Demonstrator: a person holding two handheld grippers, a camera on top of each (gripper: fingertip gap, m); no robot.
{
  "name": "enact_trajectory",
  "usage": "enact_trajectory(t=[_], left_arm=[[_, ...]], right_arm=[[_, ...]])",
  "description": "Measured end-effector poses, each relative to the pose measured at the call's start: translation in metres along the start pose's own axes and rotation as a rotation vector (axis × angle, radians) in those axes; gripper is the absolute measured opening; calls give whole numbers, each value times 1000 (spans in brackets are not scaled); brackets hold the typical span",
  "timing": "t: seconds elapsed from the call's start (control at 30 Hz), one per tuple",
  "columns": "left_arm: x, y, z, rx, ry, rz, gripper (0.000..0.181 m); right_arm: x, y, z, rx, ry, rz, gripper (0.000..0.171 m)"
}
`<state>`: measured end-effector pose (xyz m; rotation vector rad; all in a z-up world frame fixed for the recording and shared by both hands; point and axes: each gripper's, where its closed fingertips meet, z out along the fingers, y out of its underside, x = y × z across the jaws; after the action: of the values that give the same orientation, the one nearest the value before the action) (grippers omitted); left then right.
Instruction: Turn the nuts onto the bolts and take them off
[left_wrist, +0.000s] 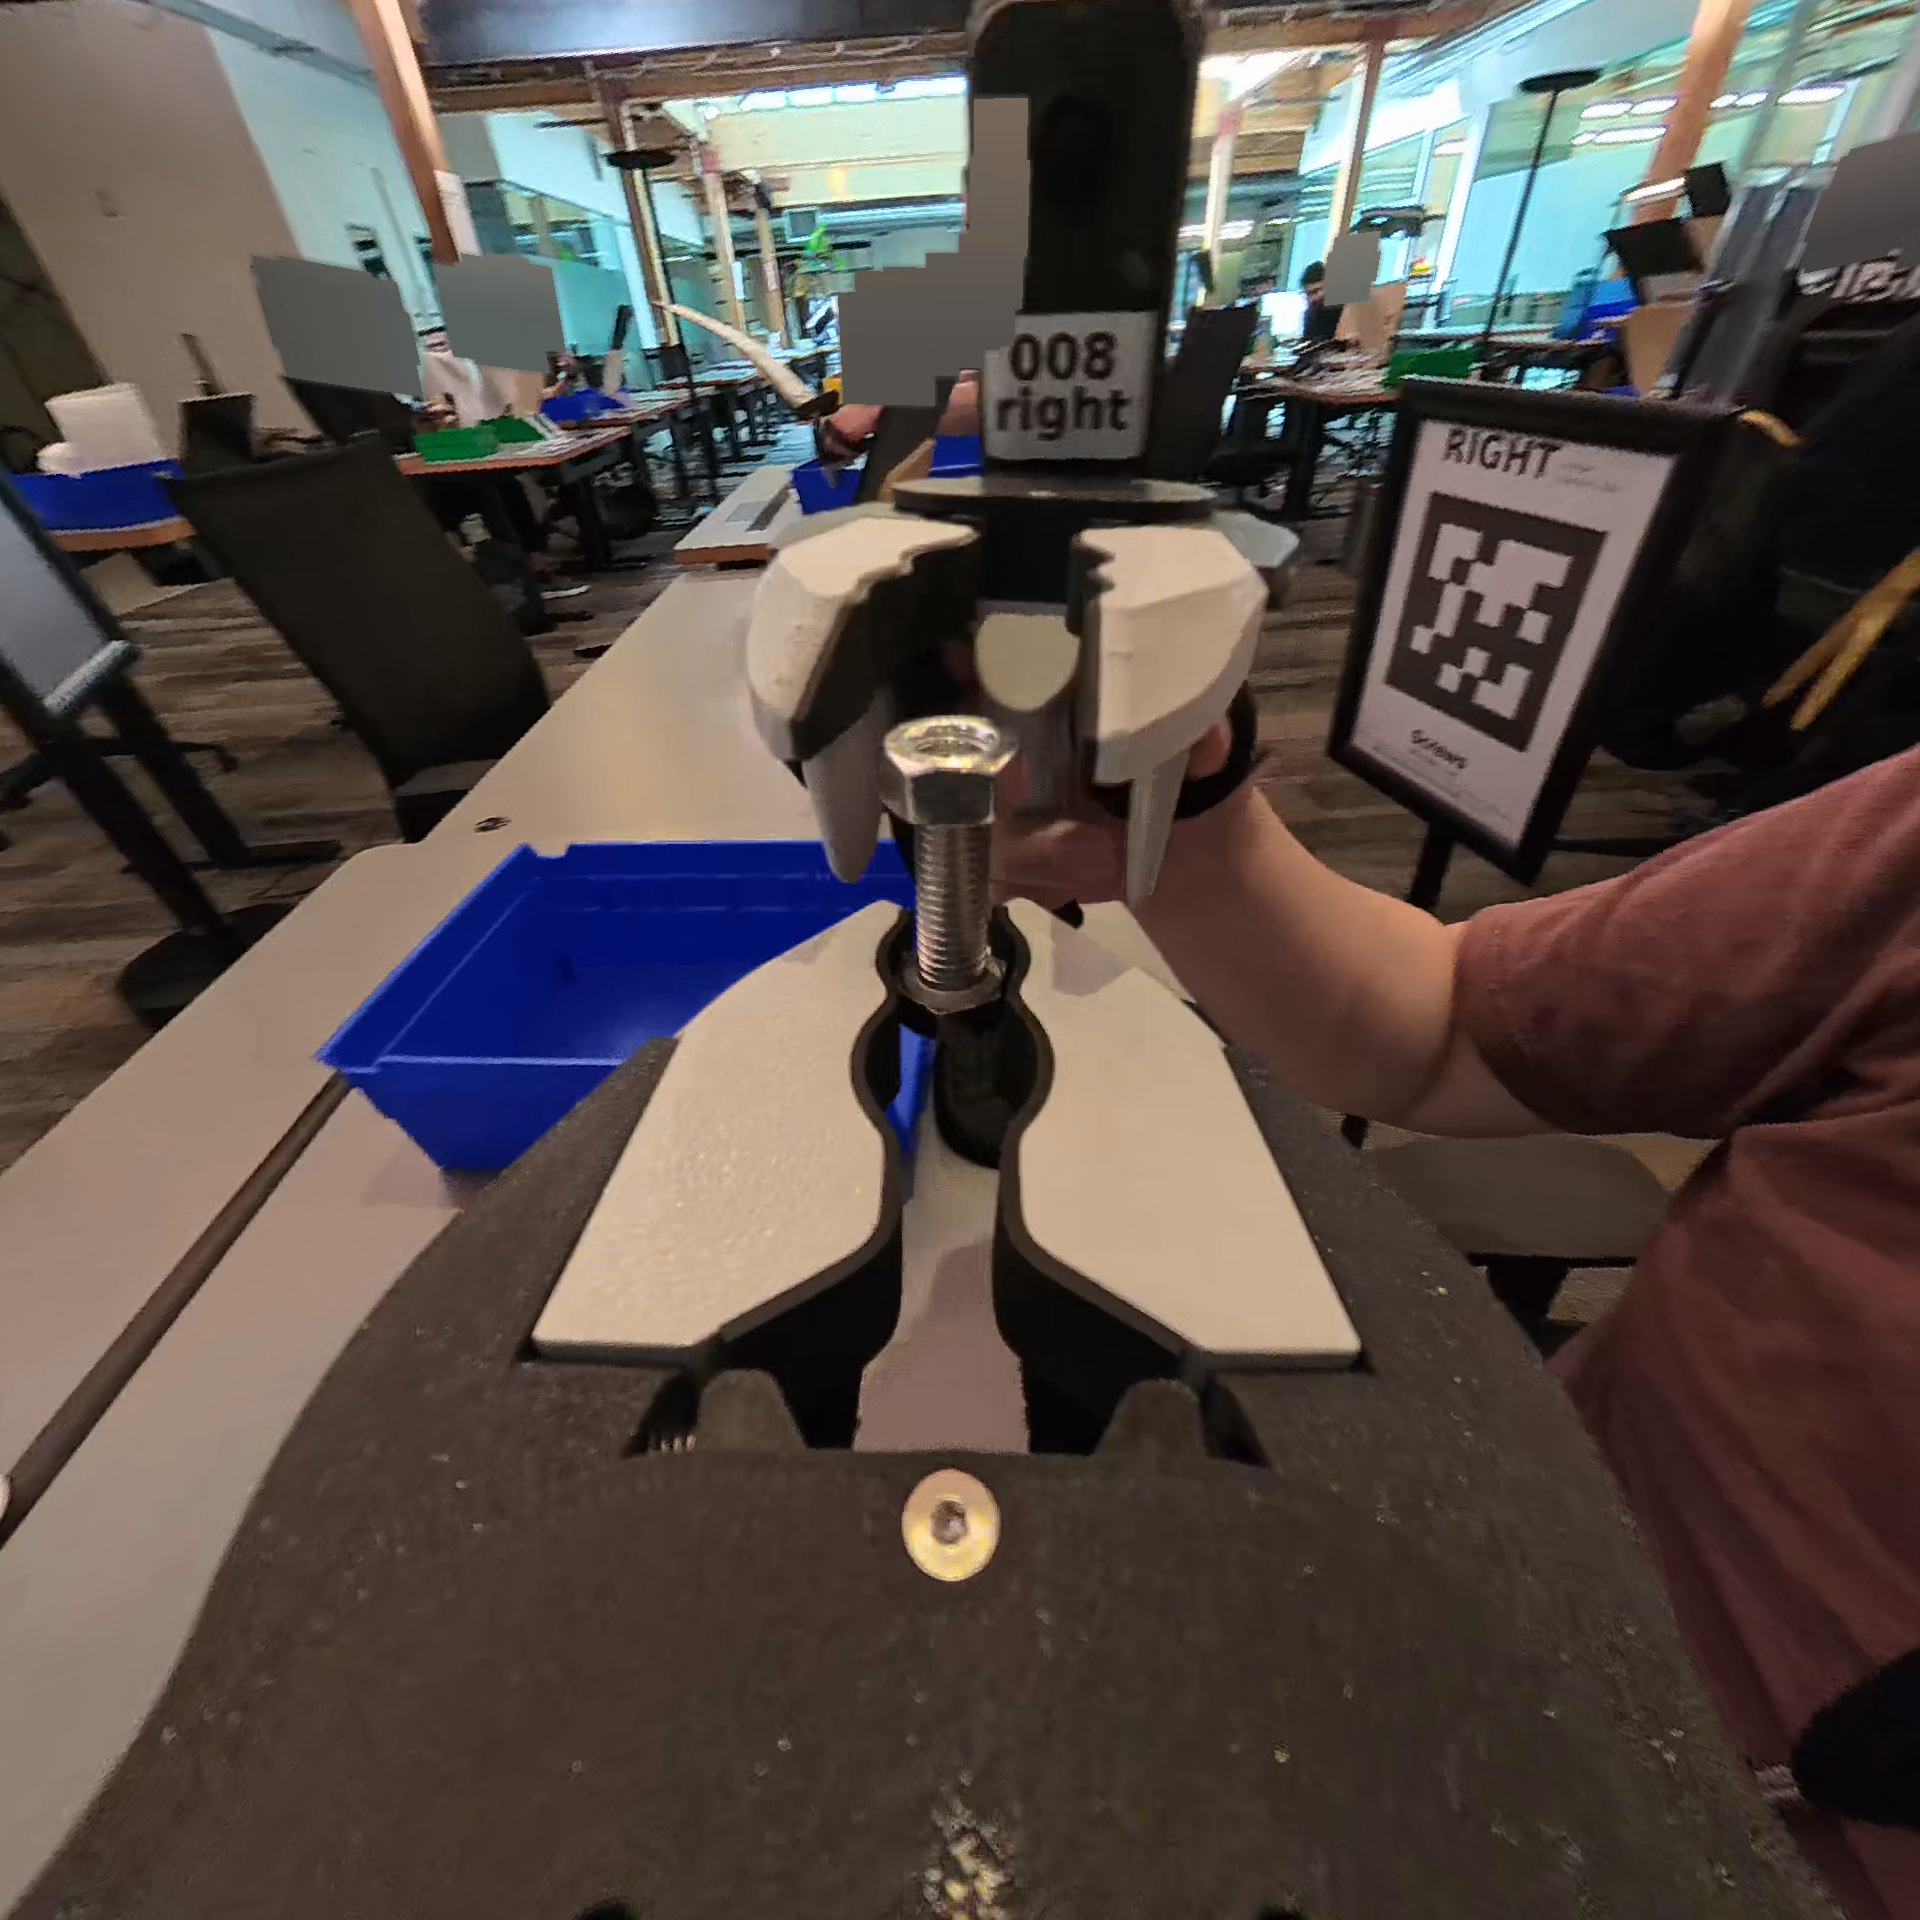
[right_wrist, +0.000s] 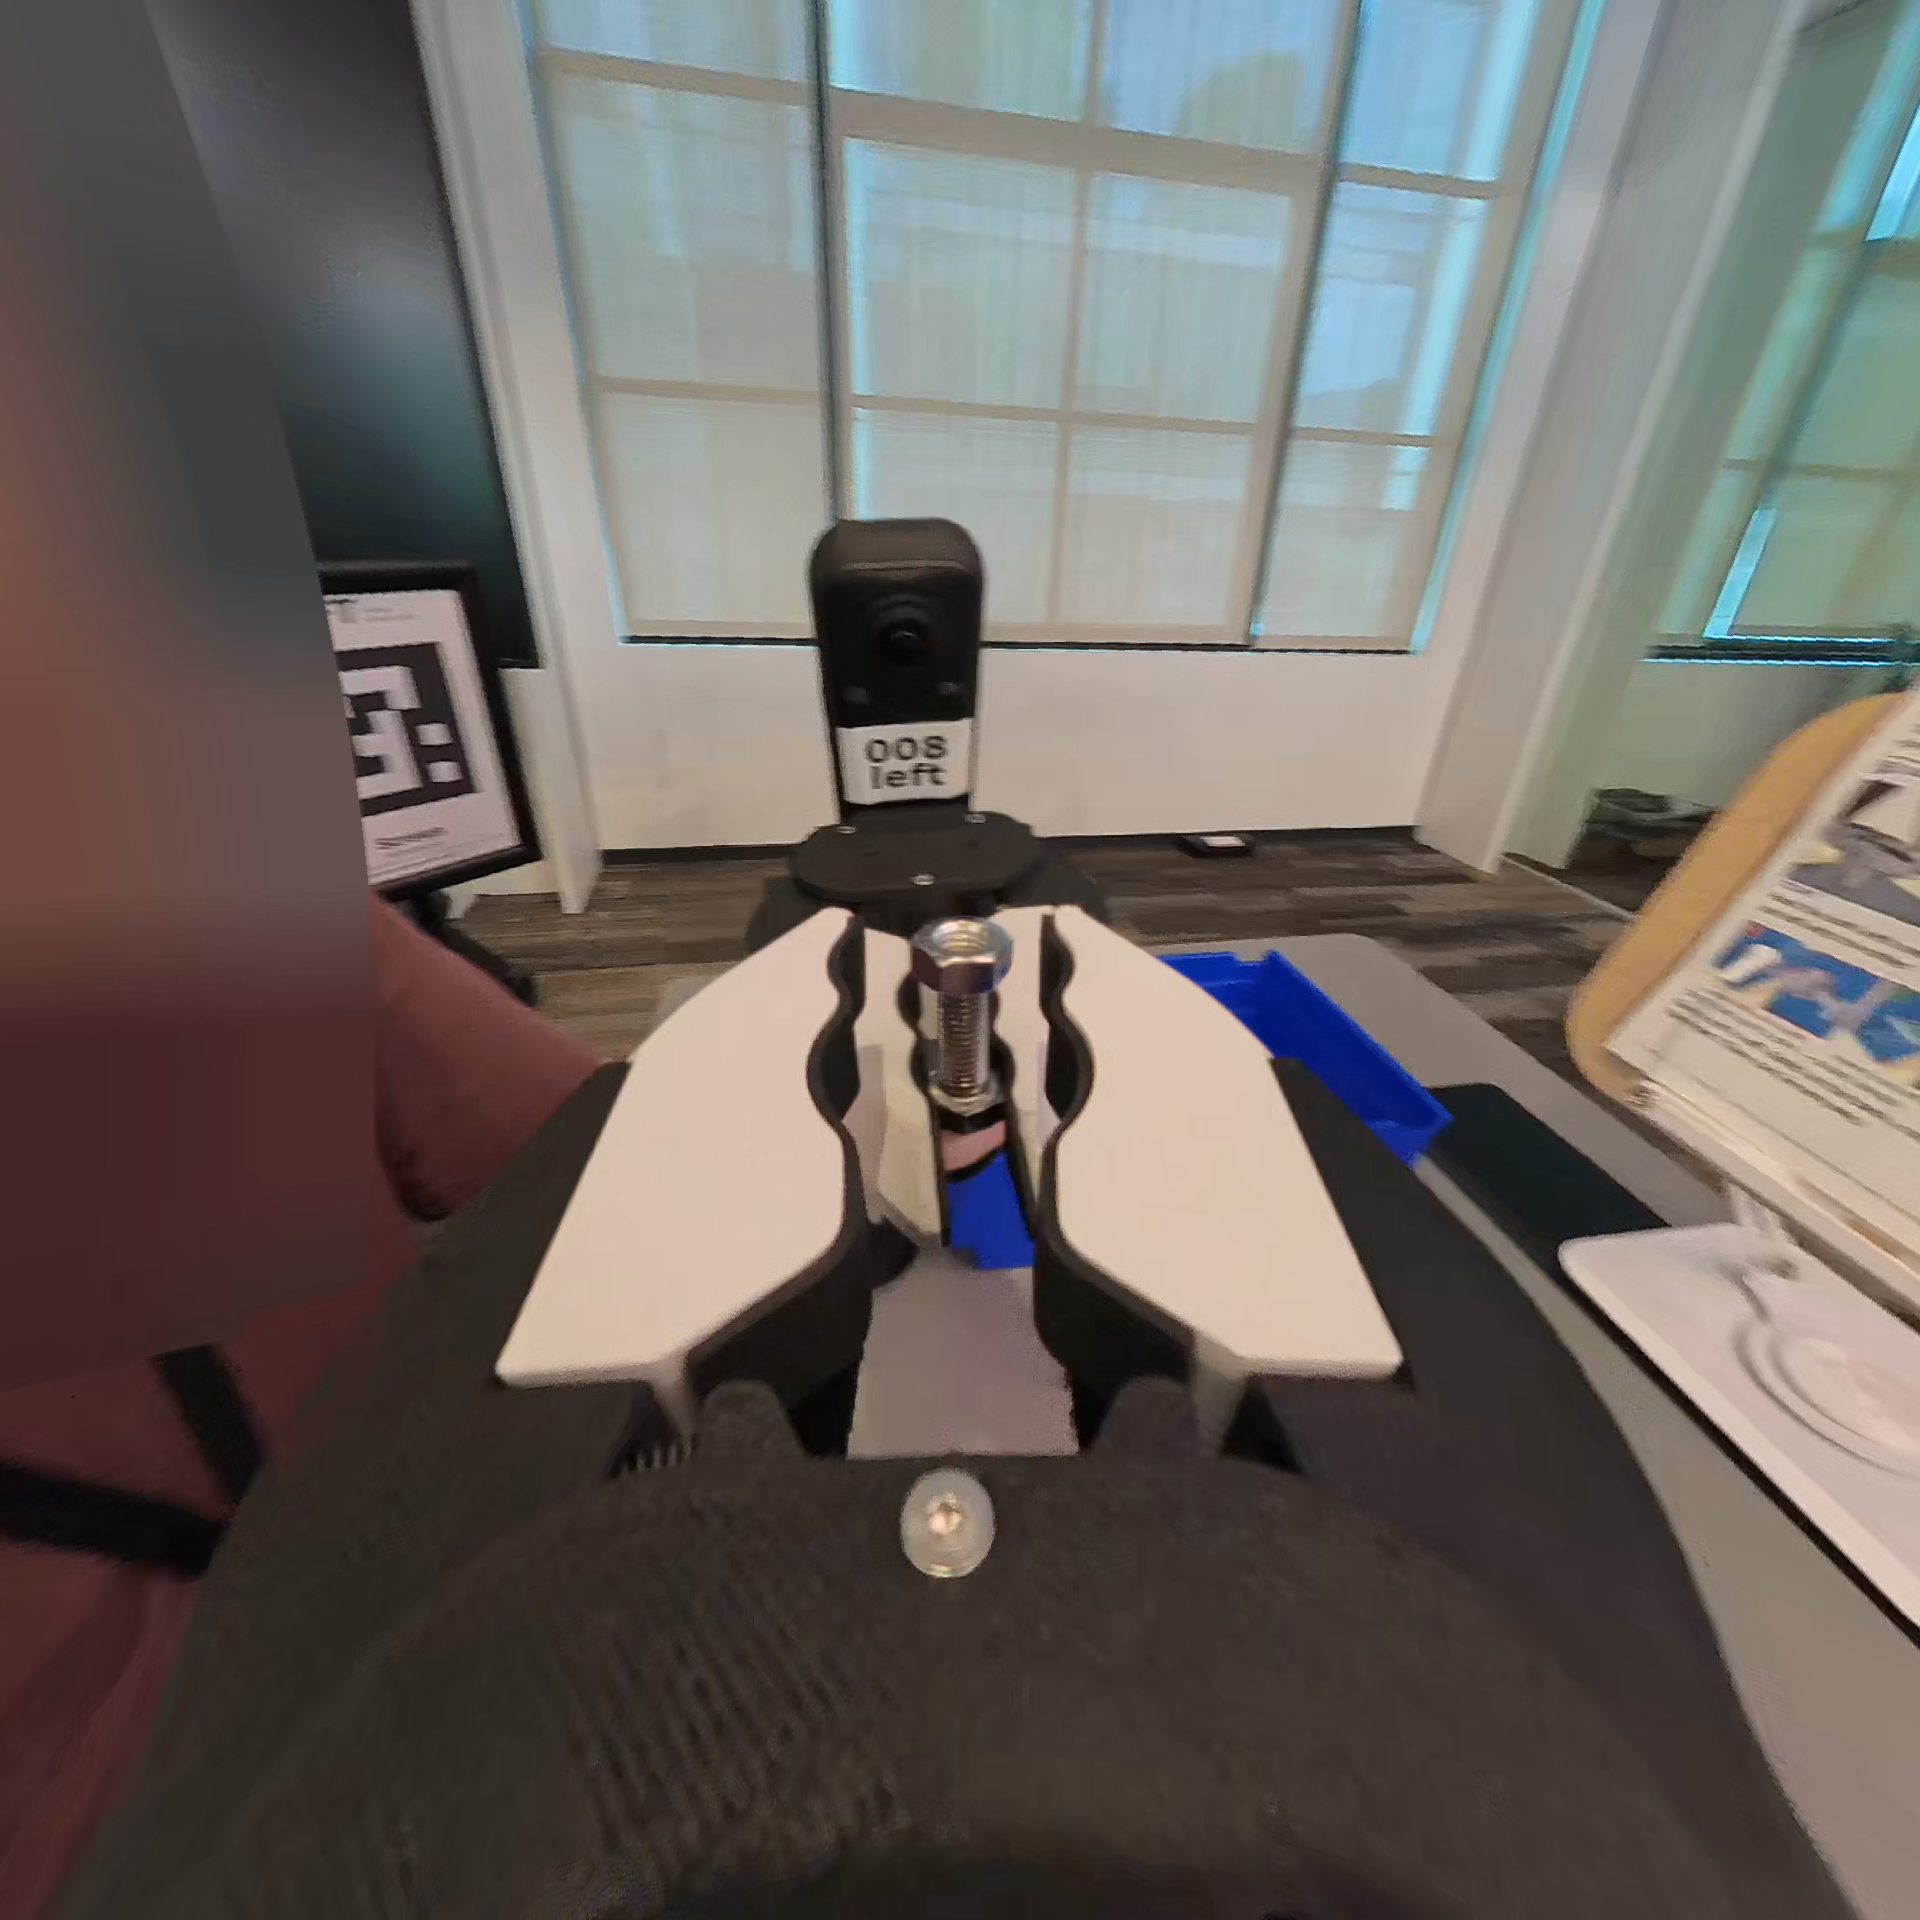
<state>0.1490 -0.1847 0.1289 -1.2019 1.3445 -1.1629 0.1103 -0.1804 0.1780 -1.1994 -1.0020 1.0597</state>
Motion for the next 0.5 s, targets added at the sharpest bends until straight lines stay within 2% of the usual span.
enact_trajectory(t=[0.07,0.33,0.5], left_arm=[[4,-1,0,6,21,0,13],[17,-3,1,7,87,16,14],[16,-4,1,11,82,16,14]], right_arm=[[-9,-2,-2,-3,-83,22,32],[-13,1,-1,-31,-166,27,31],[-12,2,-1,-25,-171,31,20]])
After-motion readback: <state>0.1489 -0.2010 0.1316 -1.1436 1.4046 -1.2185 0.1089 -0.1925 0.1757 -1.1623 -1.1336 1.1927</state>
